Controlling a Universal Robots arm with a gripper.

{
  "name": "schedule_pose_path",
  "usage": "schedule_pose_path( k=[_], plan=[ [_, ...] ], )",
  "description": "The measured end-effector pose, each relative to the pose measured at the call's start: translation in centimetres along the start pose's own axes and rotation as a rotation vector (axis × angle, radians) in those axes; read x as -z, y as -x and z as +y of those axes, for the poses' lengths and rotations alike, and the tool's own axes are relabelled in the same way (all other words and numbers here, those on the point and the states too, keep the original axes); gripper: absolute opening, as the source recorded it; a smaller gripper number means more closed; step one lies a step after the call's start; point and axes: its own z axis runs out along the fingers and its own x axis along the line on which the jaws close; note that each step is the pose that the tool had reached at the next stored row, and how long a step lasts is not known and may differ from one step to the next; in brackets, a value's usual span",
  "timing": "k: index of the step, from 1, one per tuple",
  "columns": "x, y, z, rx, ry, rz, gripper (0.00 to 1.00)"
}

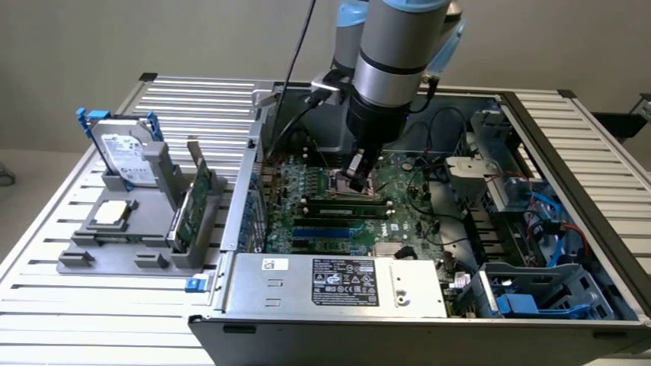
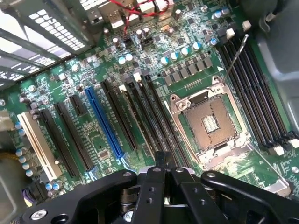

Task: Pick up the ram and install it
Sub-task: 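Press down the ram until it locks into place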

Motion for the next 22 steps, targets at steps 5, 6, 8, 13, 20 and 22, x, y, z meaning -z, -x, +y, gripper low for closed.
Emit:
schedule_pose_path(
  k=[5,6,8,13,20,22],
  plan=[
    [0.00,0.00,0.00,-0.084,-0.0009,-0.0062,0.11],
    [0.00,0.00,0.00,-0.100,-0.0011,-0.0075,0.11],
    [0.00,0.00,0.00,-0.132,-0.0015,-0.0098,0.11],
    [0.00,0.00,0.00,-0.211,-0.0024,-0.0156,0.11],
    [0.00,0.00,0.00,-0.314,-0.0035,-0.0231,0.11],
    [0.00,0.00,0.00,-0.339,-0.0037,-0.0247,0.11]
  ],
)
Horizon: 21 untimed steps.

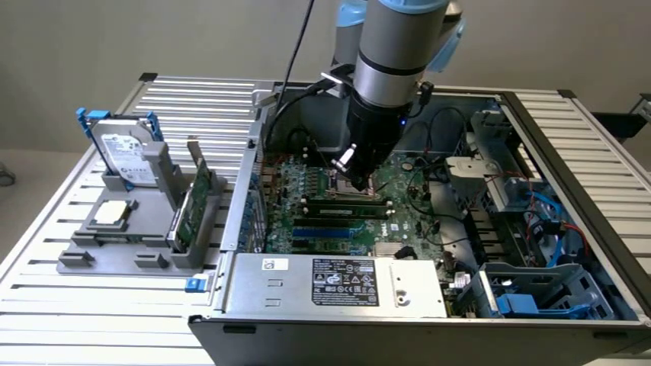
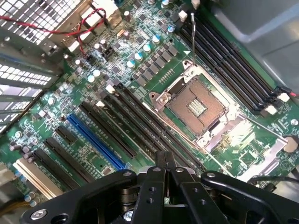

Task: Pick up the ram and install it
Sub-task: 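Press down the ram until it locks into place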

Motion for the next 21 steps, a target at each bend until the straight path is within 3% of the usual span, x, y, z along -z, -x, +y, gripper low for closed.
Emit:
schedule_pose_path(
  k=[21],
  plan=[
    [0.06,0.00,0.00,-0.241,0.0072,-0.0058,0.11]
  ],
)
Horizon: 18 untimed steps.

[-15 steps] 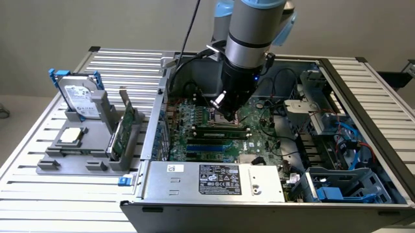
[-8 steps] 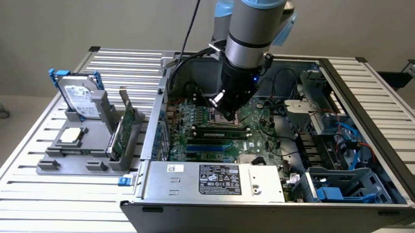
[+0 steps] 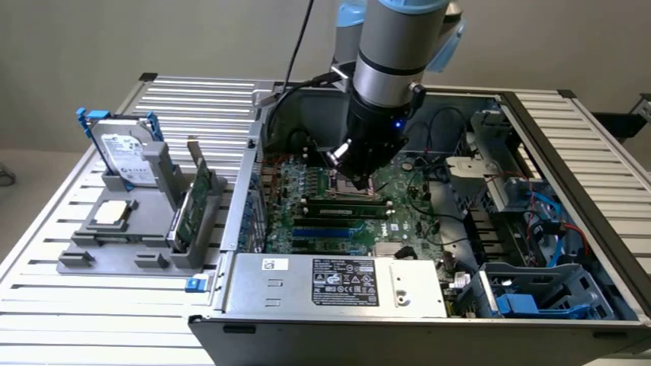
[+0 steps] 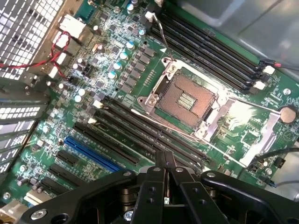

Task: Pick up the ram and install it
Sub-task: 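Press down the ram until it locks into place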

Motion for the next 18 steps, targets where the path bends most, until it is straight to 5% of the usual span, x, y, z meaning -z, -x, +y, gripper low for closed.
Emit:
schedule_pose_path(
  k=[18],
  plan=[
    [0.02,0.00,0.00,-0.238,0.0027,-0.0161,0.11]
  ],
)
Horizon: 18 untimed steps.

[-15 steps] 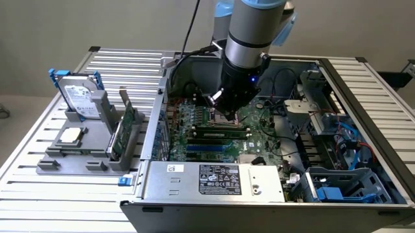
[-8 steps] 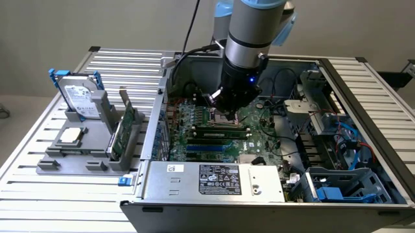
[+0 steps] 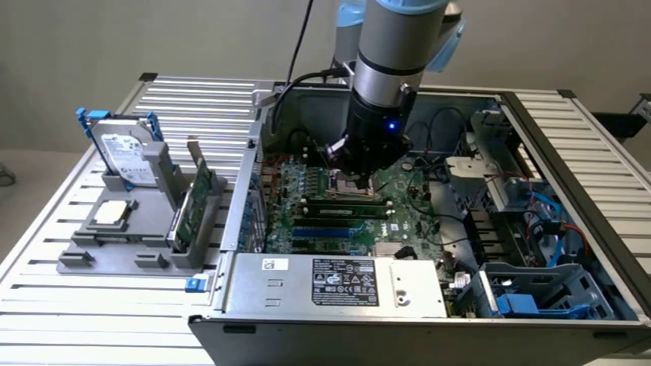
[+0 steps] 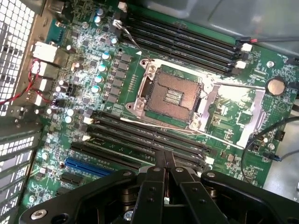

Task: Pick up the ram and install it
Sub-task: 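Press down the ram until it locks into place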

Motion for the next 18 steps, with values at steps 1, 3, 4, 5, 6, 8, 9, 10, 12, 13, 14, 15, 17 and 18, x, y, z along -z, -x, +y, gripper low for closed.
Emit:
schedule_pose_path(
  k=[1,3,4,5,6,8,9,10,12,13,14,15,17,18],
  plan=[
    [0.00,0.00,0.00,-0.014,0.0002,-0.0012,0.11],
    [-0.01,0.00,0.00,-0.038,0.0005,-0.0028,0.11],
    [0.00,0.00,0.00,-0.048,0.0007,-0.0027,0.11],
    [0.00,-0.01,0.00,-0.055,0.0011,-0.0020,0.11],
    [0.02,-0.01,0.00,-0.061,0.0018,-0.0004,0.11],
    [0.04,0.00,0.00,-0.070,0.0028,0.0028,0.11],
    [0.06,-0.01,0.00,-0.075,0.0032,0.0040,0.11],
    [0.07,-0.01,0.00,-0.079,0.0034,0.0051,0.11],
    [0.10,-0.01,0.00,-0.089,0.0038,0.0065,0.11],
    [0.13,-0.01,0.00,-0.095,0.0041,0.0067,0.11],
    [0.16,-0.01,0.00,-0.102,0.0043,0.0066,0.11],
    [0.18,0.00,0.00,-0.112,0.0045,0.0059,0.11],
    [0.22,0.00,0.00,-0.135,0.0050,0.0038,0.11],
    [0.24,0.00,0.01,-0.147,0.0051,0.0028,0.11]
  ],
)
